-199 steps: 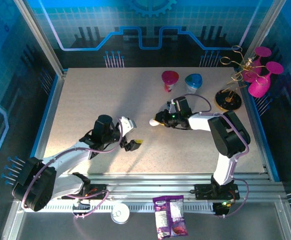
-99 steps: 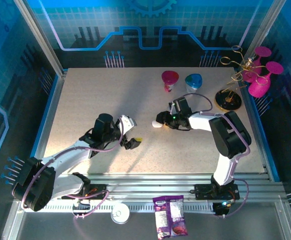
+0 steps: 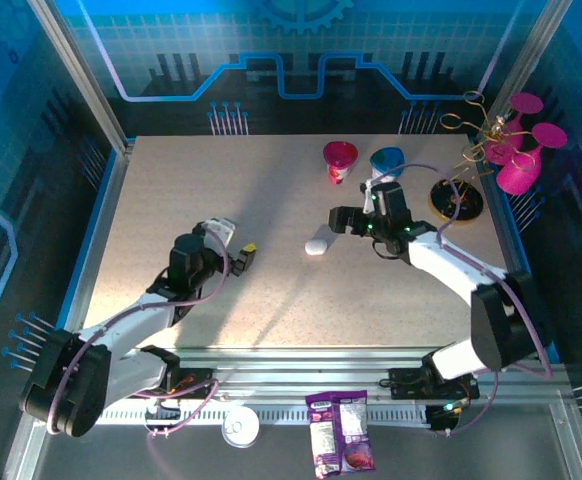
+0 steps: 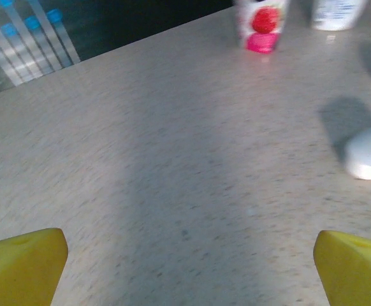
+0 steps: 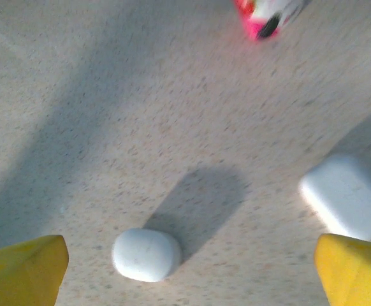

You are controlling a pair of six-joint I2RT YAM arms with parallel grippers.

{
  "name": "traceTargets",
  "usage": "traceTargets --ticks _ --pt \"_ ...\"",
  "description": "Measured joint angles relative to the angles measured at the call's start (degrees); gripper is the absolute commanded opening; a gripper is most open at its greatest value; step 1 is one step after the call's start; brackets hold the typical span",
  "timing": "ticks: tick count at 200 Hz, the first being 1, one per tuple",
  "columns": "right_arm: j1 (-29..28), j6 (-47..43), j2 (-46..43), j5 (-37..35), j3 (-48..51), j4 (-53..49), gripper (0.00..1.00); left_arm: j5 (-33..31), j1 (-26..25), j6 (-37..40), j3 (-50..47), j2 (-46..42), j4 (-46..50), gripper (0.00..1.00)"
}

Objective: Insert the wireless bluetooth earbuds into the charging case

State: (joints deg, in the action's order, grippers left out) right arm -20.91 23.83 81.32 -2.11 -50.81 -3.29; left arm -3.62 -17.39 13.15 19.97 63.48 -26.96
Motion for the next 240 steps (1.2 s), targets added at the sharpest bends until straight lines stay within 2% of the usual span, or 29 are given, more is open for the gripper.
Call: traceTargets --ticks 29,54,75,112,143,178,240 --pt "0.9 -9.8 -6.6 -8.2 5.4 3.7 1.0 -2.7 4.4 -3.1 -2.8 0.9 -4.7 0.99" --pt "2.6 -18.5 -7.4 -14.5 11.3 10.3 1.0 -2.8 9.3 -6.2 -4.5 5.6 -11.5 0.99" --pt "5.5 -22.9 -6.6 -16.7 17.1 17.2 1.0 -2.6 12.0 -8.0 -4.5 10.1 -15.6 1.0" --pt "13.7 -23.8 -0.7 -14.7 24.4 31.9 1.0 -1.0 15.0 -9.8 -1.7 19.9 -21.8 0.99" --pt "17.7 -22.8 4.7 -8.9 26.8 42.0 1.0 0.4 16.9 -11.0 0.3 25.5 -23.3 0.99" --pt "18.3 -22.6 6.5 -3.5 28.5 49.4 1.0 0.5 17.2 -11.8 1.1 25.5 -23.9 0.99" --pt "18.3 -22.6 6.5 -1.7 28.5 52.7 1.0 0.5 17.2 -11.8 1.2 25.5 -24.0 0.99"
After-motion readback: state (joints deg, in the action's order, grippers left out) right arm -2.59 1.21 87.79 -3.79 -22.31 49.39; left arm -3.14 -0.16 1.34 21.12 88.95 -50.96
